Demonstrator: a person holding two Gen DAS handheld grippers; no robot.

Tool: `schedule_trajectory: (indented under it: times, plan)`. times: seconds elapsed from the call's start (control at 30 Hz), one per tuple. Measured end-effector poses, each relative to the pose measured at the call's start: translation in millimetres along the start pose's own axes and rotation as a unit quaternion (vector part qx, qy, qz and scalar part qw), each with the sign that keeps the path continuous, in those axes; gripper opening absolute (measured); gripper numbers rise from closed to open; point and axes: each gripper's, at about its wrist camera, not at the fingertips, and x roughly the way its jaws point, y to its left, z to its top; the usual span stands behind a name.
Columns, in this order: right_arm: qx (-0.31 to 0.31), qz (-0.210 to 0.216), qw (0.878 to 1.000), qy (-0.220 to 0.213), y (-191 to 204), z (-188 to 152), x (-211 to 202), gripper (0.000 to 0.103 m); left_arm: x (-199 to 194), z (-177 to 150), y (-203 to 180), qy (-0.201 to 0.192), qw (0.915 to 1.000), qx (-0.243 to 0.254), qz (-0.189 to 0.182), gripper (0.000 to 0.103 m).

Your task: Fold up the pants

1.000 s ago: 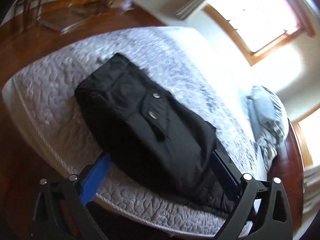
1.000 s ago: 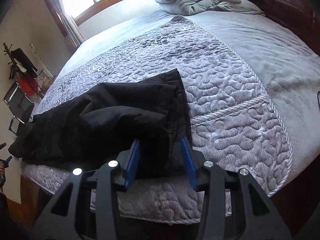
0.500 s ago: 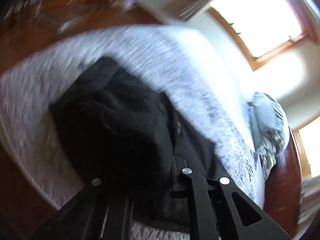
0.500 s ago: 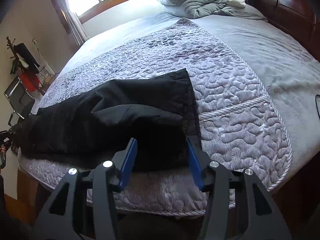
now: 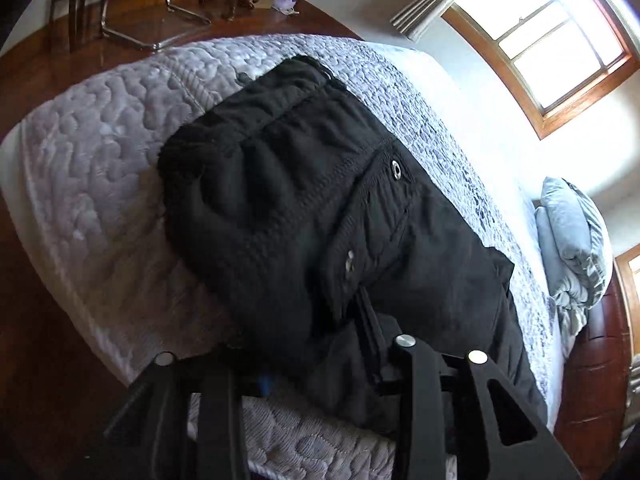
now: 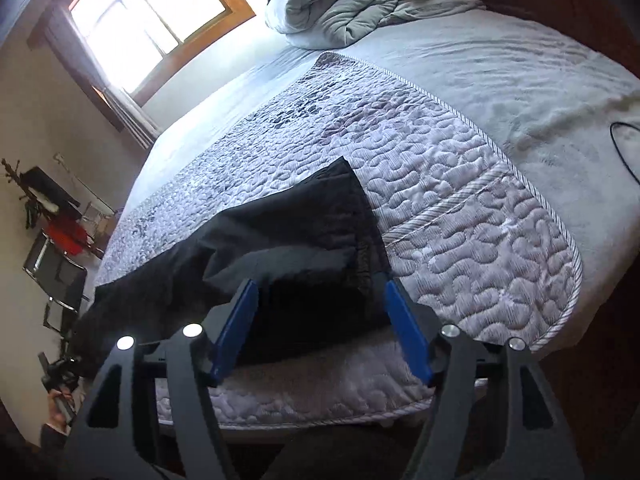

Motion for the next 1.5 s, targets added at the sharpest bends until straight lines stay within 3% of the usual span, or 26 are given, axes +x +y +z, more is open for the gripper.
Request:
schedule_trajectory:
  times: [0.1,0.17,0.23,0.33,0.43,0.5,0.53,0.57,0.63,0.73,0.8,0.9,0.97,1.03,1.1,1.13,1.2,1.27,1.33,1.4,1.5]
  plan:
    - [0.027,0.029,0.999,0.012,1,-6,-7,0.069,-7,-12,3,-0.001,0.9999,-0.015,-0.003,0.037]
    - [0.066,0.082,0.994,0.027,2,-13,-4,0.069,-18,-24,15,-0.003,0.9993,-0.033,-0.014,0.037]
    - [0.092,0.103,0.99,0.041,6,-17,4,0.069,-19,-15,12,-0.005,0.9989,-0.043,-0.02,0.039]
    - [0.12,0.089,0.987,0.053,10,-17,24,0.069,-21,-24,11,-0.006,0.9985,-0.05,-0.021,0.052]
    - [0.166,0.074,0.982,0.057,2,-12,48,0.069,-14,-24,4,-0.004,0.9984,-0.054,-0.02,0.057]
    - [0.19,0.075,0.977,0.06,-5,-9,62,0.058,-8,-26,-2,-0.004,0.9986,-0.053,-0.007,0.065]
    - [0.193,0.082,0.976,0.061,-4,-7,67,0.041,-8,-27,-5,-0.005,0.9987,-0.051,-0.001,0.066]
    - [0.185,0.091,0.976,0.063,-1,-3,72,0.017,-3,-27,-13,-0.003,0.999,-0.045,0.005,0.066]
    - [0.153,0.072,0.984,0.06,13,8,73,0.008,2,-22,-23,0.002,0.9995,-0.027,0.016,0.067]
    - [0.086,0.083,0.993,0.025,44,26,56,0.005,2,-20,-39,-0.003,0.9991,0.012,0.04,0.068]
    - [0.032,0.116,0.993,-0.02,66,35,33,0.004,1,-20,-50,-0.007,0.9982,0.039,0.046,0.068]
    - [-0.023,0.183,0.98,-0.072,78,40,2,0.004,1,-22,-62,-0.006,0.9963,0.069,0.052,0.078]
    - [-0.018,0.161,0.986,-0.048,64,35,8,0.004,4,-25,-67,-0.001,0.9947,0.081,0.063,0.078]
    - [0.027,0.102,0.994,0.02,34,25,37,0.006,7,-26,-69,0.007,0.9935,0.092,0.068,0.078]
    - [0.083,0.052,0.991,0.087,-2,7,71,0.009,15,-28,-70,0.02,0.9925,0.094,0.075,0.078]
    - [0.097,0.044,0.989,0.099,-14,-2,81,0.015,18,-30,-69,0.028,0.9924,0.091,0.077,0.078]
    - [0.114,0.046,0.987,0.107,-26,-15,88,0.024,23,-32,-71,0.036,0.9925,0.088,0.076,0.078]
    - [0.119,0.061,0.987,0.093,-26,-21,79,0.042,24,-35,-73,0.035,0.992,0.092,0.079,0.078]
    - [0.107,0.049,0.989,0.087,-22,-26,67,0.05,23,-36,-72,0.033,0.9911,0.095,0.088,0.079]
    - [0.103,0.043,0.99,0.086,-22,-32,58,0.05,21,-35,-70,0.031,0.9912,0.091,0.091,0.08]
    - [0.147,0.065,0.983,0.087,-33,-36,50,0.051,20,-36,-64,0.032,0.991,0.086,0.097,0.081]
